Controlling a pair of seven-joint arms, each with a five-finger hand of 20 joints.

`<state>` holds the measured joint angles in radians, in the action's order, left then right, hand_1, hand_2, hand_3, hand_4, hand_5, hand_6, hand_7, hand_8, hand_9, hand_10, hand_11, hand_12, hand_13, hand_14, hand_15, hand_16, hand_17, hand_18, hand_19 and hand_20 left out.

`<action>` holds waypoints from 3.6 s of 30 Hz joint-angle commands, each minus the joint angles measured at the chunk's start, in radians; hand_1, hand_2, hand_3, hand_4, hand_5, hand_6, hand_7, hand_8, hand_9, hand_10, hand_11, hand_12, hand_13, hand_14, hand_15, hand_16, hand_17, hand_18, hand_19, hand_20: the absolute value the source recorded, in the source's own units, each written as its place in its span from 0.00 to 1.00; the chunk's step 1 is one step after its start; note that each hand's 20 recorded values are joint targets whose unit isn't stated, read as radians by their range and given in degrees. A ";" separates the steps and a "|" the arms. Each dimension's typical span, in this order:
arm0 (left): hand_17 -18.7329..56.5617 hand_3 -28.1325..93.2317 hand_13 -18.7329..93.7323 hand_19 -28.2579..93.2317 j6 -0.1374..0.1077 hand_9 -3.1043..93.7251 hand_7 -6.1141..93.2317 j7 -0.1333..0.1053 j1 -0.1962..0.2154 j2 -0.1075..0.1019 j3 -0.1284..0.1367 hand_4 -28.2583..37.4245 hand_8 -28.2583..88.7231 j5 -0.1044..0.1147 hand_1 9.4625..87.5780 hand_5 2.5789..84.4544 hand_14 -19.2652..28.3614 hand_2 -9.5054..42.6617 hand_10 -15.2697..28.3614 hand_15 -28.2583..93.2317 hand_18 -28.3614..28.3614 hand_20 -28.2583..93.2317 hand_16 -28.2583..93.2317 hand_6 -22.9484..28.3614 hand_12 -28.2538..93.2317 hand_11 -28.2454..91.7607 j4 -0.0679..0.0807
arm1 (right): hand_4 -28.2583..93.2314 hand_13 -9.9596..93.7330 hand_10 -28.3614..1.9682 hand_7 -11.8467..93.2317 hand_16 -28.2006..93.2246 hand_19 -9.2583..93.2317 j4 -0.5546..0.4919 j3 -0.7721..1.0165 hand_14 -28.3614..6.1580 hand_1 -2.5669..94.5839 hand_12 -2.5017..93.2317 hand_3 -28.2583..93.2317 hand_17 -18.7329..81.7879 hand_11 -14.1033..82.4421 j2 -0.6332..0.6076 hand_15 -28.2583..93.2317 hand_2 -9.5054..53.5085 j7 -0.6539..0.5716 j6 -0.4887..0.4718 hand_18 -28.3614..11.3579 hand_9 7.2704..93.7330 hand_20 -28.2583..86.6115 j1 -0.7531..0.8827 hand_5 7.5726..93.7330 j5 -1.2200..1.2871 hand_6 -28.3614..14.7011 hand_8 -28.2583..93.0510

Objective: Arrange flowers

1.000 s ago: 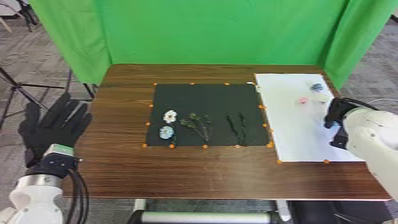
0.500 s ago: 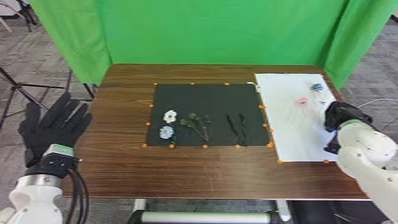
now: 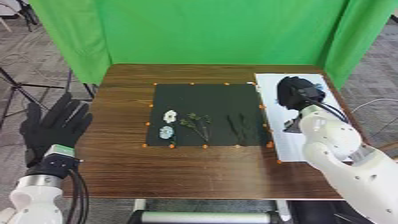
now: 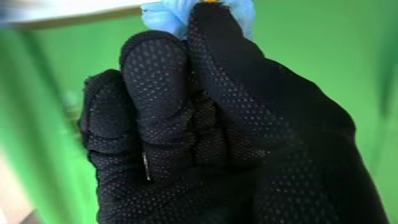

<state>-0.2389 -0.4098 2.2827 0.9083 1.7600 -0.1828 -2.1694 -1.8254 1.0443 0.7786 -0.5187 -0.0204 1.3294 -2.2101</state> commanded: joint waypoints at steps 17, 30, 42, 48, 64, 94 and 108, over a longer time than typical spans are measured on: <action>0.20 0.78 0.33 0.45 0.014 0.32 0.22 0.049 -0.050 -0.008 -0.047 0.00 0.16 -0.009 0.18 0.38 0.70 0.42 0.67 0.48 0.71 0.30 0.16 0.57 0.31 0.40 0.025 | 0.00 0.81 0.62 0.62 0.61 0.91 0.233 -0.407 0.73 0.71 0.58 0.82 0.64 0.46 0.432 0.66 0.00 0.157 -0.123 0.28 0.76 0.52 -0.332 0.62 -0.057 0.65 0.29; 0.20 0.79 0.33 0.46 0.004 0.32 0.22 0.083 -0.062 -0.001 -0.041 0.00 0.15 -0.021 0.19 0.38 0.70 0.41 0.67 0.48 0.71 0.29 0.16 0.57 0.31 0.40 0.028 | 0.00 0.81 0.63 0.62 0.61 0.91 0.281 -0.428 0.74 0.71 0.57 0.82 0.63 0.45 0.453 0.66 0.00 0.127 -0.115 0.27 0.75 0.53 -0.316 0.62 -0.116 0.65 0.28; 0.19 0.79 0.30 0.45 0.022 0.30 0.21 0.059 -0.057 -0.005 -0.042 0.00 0.16 0.002 0.19 0.37 0.69 0.38 0.66 0.47 0.72 0.29 0.16 0.57 0.31 0.39 0.028 | 0.00 0.73 0.51 0.45 0.60 0.92 0.264 -0.424 0.66 0.66 0.32 0.82 0.57 0.41 0.448 0.72 0.00 0.137 -0.177 0.19 0.63 0.58 -0.317 0.57 -0.194 0.65 0.09; 0.19 0.79 0.30 0.44 0.021 0.30 0.21 0.055 -0.057 -0.002 -0.039 0.00 0.16 0.001 0.19 0.37 0.68 0.37 0.66 0.46 0.71 0.29 0.17 0.57 0.31 0.39 0.029 | 0.00 0.67 0.44 0.44 0.57 0.93 0.247 -0.417 0.56 0.60 0.25 0.86 0.55 0.41 0.440 0.79 0.00 0.127 -0.180 0.17 0.56 0.59 -0.314 0.54 -0.172 0.63 0.09; 0.20 0.79 0.30 0.43 0.019 0.29 0.21 0.040 -0.026 0.011 -0.025 0.00 0.16 -0.005 0.19 0.37 0.68 0.38 0.65 0.45 0.71 0.30 0.18 0.57 0.31 0.39 0.018 | 0.00 0.64 0.38 0.39 0.44 0.89 0.144 -0.147 0.43 0.47 0.22 0.90 0.51 0.34 0.320 0.78 0.00 0.031 -0.209 0.14 0.53 0.57 -0.285 0.52 -0.026 0.57 0.10; 0.21 0.79 0.31 0.43 -0.011 0.30 0.22 -0.041 0.023 -0.009 -0.016 0.00 0.16 0.013 0.18 0.38 0.68 0.39 0.65 0.47 0.70 0.30 0.17 0.57 0.31 0.40 -0.003 | 0.00 0.49 0.51 0.35 0.32 0.71 0.182 0.224 0.44 0.48 0.17 0.93 0.41 0.29 -0.104 0.55 0.00 -0.051 -0.252 0.19 0.42 0.45 -0.013 0.40 0.204 0.57 0.10; 0.21 0.80 0.31 0.43 -0.011 0.30 0.22 -0.030 -0.003 -0.009 -0.040 0.00 0.15 0.014 0.19 0.38 0.68 0.39 0.65 0.47 0.70 0.30 0.17 0.57 0.30 0.40 0.005 | 0.00 0.53 0.60 0.35 0.34 0.72 0.297 0.050 0.47 0.48 0.15 0.93 0.41 0.29 -0.053 0.59 0.00 -0.013 -0.279 0.20 0.39 0.45 -0.195 0.36 0.165 0.60 0.09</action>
<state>-0.2423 -0.4435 2.2881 0.8984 1.7316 -0.1765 -2.1627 -1.5910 1.1919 0.6798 -0.5358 -0.2814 1.2570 -2.0099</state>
